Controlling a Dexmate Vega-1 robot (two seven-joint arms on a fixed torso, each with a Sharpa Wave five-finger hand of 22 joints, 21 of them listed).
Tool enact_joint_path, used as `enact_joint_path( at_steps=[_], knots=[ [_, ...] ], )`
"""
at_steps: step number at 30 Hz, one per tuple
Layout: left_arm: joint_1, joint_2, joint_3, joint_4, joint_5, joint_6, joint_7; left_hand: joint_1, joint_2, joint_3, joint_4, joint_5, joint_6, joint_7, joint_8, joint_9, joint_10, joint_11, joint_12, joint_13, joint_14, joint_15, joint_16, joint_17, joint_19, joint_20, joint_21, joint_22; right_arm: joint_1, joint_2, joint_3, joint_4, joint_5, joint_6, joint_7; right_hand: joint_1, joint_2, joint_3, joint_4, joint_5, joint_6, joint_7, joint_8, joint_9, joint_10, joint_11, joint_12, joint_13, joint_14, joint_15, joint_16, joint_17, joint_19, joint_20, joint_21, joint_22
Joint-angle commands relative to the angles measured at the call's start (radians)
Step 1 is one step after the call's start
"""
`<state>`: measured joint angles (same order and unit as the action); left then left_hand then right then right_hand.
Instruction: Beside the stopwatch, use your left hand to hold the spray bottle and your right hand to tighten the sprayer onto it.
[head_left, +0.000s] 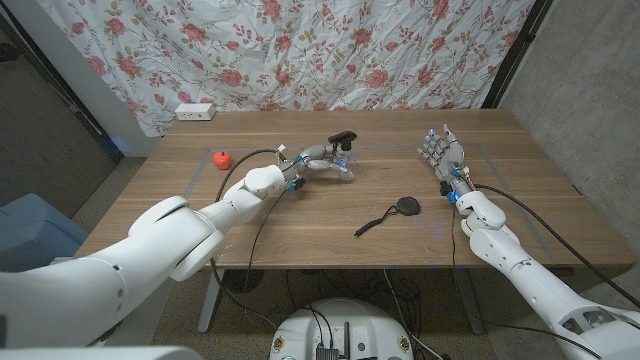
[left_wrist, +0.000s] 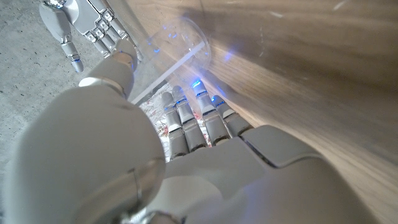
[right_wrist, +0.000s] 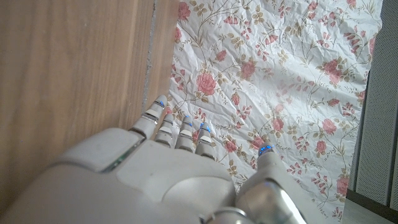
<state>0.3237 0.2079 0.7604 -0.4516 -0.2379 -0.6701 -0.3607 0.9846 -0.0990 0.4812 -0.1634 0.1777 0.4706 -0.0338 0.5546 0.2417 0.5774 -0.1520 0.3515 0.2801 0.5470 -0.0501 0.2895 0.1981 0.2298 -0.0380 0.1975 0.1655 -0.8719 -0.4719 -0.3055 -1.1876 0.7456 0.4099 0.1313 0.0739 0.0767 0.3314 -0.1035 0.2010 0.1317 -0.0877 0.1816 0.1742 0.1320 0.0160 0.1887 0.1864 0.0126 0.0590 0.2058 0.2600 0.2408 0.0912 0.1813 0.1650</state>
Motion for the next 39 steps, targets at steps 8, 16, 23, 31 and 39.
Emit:
enact_joint_path(
  at_steps=[8,16,23,31,39],
  knots=[
    [0.068,0.061,-0.013,-0.178,0.009,0.026,0.055,0.008,0.033,-0.018,0.001,0.007,0.024,0.002,0.021,0.010,0.035,-0.014,0.015,0.020,0.020,-0.126,0.018,0.009,0.028,-0.097,0.007,0.003,-0.027,-0.040,-0.015,-0.077,-0.067,-0.007,-0.063,-0.002,0.012,0.004,-0.006,-0.001,0.003,0.005,0.007,0.005,0.001,0.000,0.006,0.001,0.003,0.002,0.010,-0.001,0.007,-0.001,0.008,0.004],
    [0.119,0.120,-0.023,-0.340,0.015,0.119,0.075,0.009,0.041,-0.033,0.002,0.009,0.038,-0.001,0.039,0.016,0.053,-0.016,0.023,0.033,0.032,-0.128,0.027,0.013,0.042,-0.094,0.007,0.004,-0.035,-0.083,-0.030,-0.142,-0.145,-0.013,-0.110,0.003,0.015,0.007,-0.009,-0.001,0.005,0.004,0.008,0.005,0.002,0.000,0.007,0.001,0.005,0.000,0.011,-0.003,0.007,-0.004,0.008,0.004],
    [0.128,0.134,-0.024,-0.381,0.011,0.152,0.056,0.009,0.049,-0.045,0.003,0.011,0.035,-0.001,0.048,0.021,0.047,0.008,0.022,0.044,0.030,-0.127,0.029,0.016,0.042,-0.093,0.003,0.004,-0.033,-0.116,-0.040,-0.184,-0.197,-0.023,-0.130,0.010,0.015,0.010,-0.014,-0.001,0.002,0.002,0.007,0.005,0.001,-0.003,0.006,0.001,0.004,-0.006,0.010,-0.006,0.009,-0.008,0.008,0.004],
    [0.129,0.146,-0.026,-0.407,0.010,0.178,0.040,0.011,0.056,-0.053,0.003,0.012,0.035,-0.003,0.055,0.024,0.049,0.009,0.023,0.051,0.028,-0.128,0.031,0.017,0.039,-0.093,0.000,0.004,-0.031,-0.198,-0.061,-0.274,-0.332,-0.089,-0.192,0.022,0.013,0.014,-0.023,-0.001,0.002,-0.004,0.007,0.005,-0.001,-0.006,0.005,0.001,0.007,-0.011,0.009,-0.010,0.012,-0.014,0.009,0.004],
    [0.107,0.129,-0.020,-0.363,0.006,0.162,0.010,0.010,0.060,-0.062,0.003,0.013,0.041,-0.007,0.065,0.027,0.056,0.004,0.026,0.059,0.029,-0.128,0.035,0.019,0.039,-0.094,-0.001,0.004,-0.027,-0.276,-0.079,-0.381,-0.434,-0.216,-0.236,0.030,0.013,0.018,-0.029,-0.002,0.009,-0.005,0.010,0.005,-0.003,-0.008,0.004,0.001,0.004,-0.010,0.007,-0.014,0.006,-0.017,0.006,0.004]
  ],
)
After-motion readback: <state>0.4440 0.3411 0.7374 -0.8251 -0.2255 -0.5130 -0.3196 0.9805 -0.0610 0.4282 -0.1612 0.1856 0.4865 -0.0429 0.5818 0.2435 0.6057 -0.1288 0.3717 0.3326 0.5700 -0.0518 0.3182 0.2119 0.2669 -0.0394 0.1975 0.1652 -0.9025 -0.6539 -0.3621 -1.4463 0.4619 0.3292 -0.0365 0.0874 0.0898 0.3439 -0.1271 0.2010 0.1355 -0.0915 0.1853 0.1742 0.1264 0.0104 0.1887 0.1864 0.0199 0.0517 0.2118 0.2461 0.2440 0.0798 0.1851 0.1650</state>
